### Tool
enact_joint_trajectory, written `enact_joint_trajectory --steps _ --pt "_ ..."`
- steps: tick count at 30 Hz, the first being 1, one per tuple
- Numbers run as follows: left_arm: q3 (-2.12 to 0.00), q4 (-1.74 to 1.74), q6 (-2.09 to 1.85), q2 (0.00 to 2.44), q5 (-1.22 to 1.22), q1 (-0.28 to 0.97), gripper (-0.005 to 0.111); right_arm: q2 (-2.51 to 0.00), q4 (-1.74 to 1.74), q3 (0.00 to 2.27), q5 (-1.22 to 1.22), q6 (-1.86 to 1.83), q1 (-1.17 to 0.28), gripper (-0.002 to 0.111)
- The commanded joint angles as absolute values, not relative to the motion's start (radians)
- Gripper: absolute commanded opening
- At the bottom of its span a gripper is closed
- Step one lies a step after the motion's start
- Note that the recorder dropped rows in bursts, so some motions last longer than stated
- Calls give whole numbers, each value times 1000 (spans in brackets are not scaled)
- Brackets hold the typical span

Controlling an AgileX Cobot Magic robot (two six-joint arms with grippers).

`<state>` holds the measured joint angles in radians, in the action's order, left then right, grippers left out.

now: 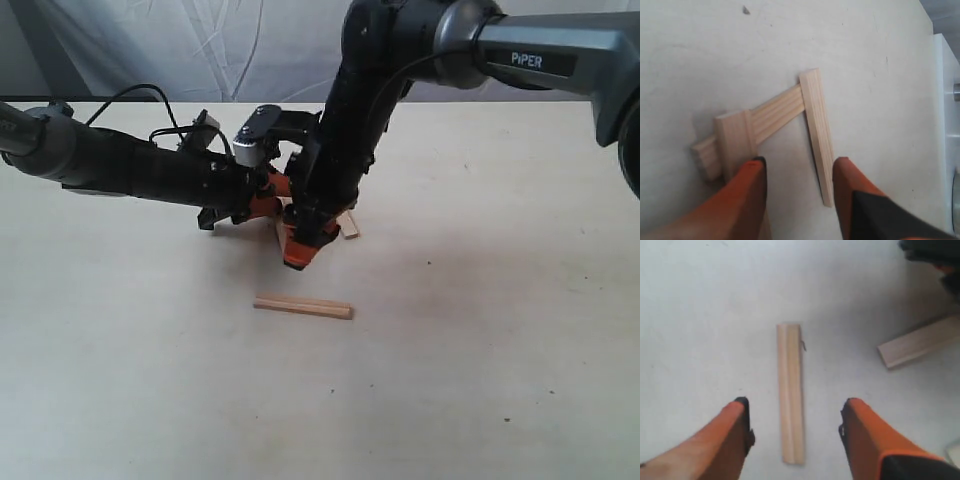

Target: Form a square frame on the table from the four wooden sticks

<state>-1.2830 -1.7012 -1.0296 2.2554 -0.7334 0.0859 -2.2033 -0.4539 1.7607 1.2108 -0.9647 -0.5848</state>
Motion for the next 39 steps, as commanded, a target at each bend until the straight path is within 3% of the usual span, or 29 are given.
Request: enact_joint_trajectory --steps 1,3,5,8,12,17,26,29,32,34,37,39 --pt "-1285 -1697 -1028 2258 -748 93 42 -2225 -472 1699 1221 -986 -632 32" --pt "-1285 -1697 -1028 2258 -753 93 42 -2236 -444 1697 1221 -994 -647 16" --pt "-1285 -1697 -1028 2258 -759 93 42 -2238 -397 1697 1209 -957 -653 10" --pt "-1285 -1692 -1028 2258 -759 93 42 -2240 -356 1697 1157 -918 -653 21" --pt "-1285 -1692 -1028 2258 -759 93 42 -2246 -336 1693 1135 -900 -662 50" --pt "-1285 -1692 -1028 2258 -756 93 42 -2250 -290 1656 1062 -863 -700 42" --pt "-1285 -1692 -1028 2258 -756 93 42 -2287 -220 1629 969 -853 -722 48" --pt "-1285 -1692 -1028 2258 -756 93 42 -2294 -207 1629 965 -853 -722 39" --pt "-1285 -1690 -1028 2258 -756 93 42 -2294 -188 1629 976 -853 -722 12" --pt "-1285 -1690 -1028 2258 -756 93 42 -2294 -185 1629 979 -853 -722 2" --pt "-1285 -1690 -1028 2258 -756 93 42 -2289 -188 1629 981 -853 -722 9" --pt "-1285 -1690 -1028 2258 -756 93 42 -2288 -188 1629 991 -853 -722 23"
